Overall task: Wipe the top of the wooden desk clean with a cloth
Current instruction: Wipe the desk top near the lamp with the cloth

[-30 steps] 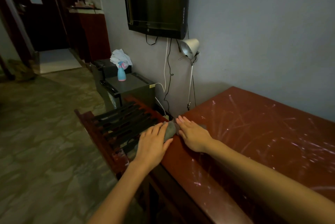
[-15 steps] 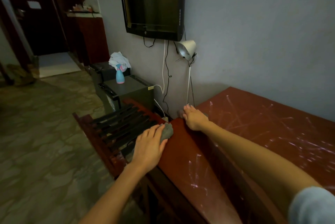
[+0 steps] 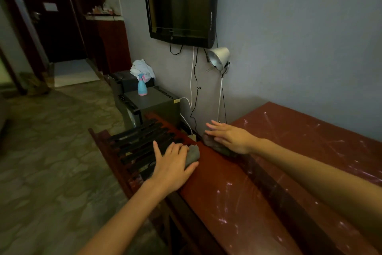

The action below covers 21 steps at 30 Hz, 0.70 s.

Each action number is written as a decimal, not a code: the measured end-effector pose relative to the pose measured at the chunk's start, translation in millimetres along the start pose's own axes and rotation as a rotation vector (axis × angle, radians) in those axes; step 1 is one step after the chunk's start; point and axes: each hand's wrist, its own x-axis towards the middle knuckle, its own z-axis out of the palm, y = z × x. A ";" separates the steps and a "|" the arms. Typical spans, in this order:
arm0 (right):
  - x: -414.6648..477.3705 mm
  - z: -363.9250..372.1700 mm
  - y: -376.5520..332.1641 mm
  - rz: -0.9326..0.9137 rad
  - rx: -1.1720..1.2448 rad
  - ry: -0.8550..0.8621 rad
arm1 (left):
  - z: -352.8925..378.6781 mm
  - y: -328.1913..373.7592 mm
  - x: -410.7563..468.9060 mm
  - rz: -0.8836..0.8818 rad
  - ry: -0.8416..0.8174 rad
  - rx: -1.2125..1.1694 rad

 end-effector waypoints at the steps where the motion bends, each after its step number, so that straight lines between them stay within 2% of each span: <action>1: 6.6 5.3 -1.1 -0.009 0.011 -0.007 | -4.1 6.4 4.5 -0.023 0.013 -0.004; 5: 42.1 23.5 -16.2 0.006 0.197 -0.036 | -5.3 35.3 30.4 -0.103 -0.057 -0.007; 9: 65.2 29.0 0.1 0.008 0.162 -0.098 | 0.8 54.4 65.8 -0.177 -0.111 -0.227; 11: 64.4 27.8 19.6 0.037 0.111 -0.110 | 2.5 61.3 81.9 -0.198 -0.147 -0.242; 13: 56.9 25.8 39.3 0.089 0.088 -0.091 | 5.4 64.9 97.0 -0.228 -0.237 -0.209; 16: 38.7 23.6 56.4 0.182 0.184 0.022 | 9.8 67.9 116.0 -0.284 -0.331 -0.148; 18: 25.8 25.0 52.3 0.203 0.192 0.039 | 13.8 73.4 121.7 -0.297 -0.311 -0.157; 21: 11.4 30.6 30.8 0.194 0.173 0.005 | 24.6 81.0 118.8 -0.273 -0.152 -0.185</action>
